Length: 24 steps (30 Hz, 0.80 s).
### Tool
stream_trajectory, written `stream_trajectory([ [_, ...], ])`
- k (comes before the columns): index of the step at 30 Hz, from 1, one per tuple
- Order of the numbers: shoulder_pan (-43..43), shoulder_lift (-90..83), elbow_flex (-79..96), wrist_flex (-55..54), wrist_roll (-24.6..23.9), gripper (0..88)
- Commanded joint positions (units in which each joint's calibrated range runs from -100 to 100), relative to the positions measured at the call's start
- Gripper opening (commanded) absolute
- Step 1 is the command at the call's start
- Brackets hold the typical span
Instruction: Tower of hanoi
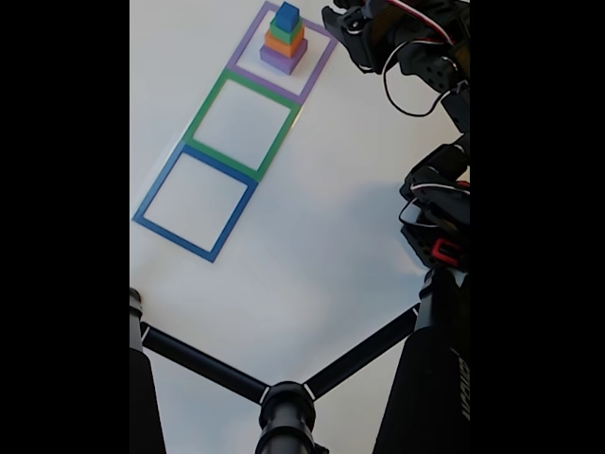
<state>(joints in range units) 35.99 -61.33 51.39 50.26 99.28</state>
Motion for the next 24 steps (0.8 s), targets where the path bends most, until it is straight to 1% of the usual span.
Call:
stream_trajectory([
  [1, 3.3, -2.7, 2.3, -4.4, 0.7, 19.1],
  [6, 6.3, -2.9, 8.2, -12.0, 0.7, 19.1],
  [10, 7.9, -2.1, 16.2, -23.9, 0.7, 26.0],
  [13, 8.7, -0.1, 21.4, -33.7, 0.7, 27.3],
  [24, 7.4, 12.2, 25.2, -52.4, 0.7, 29.2],
])
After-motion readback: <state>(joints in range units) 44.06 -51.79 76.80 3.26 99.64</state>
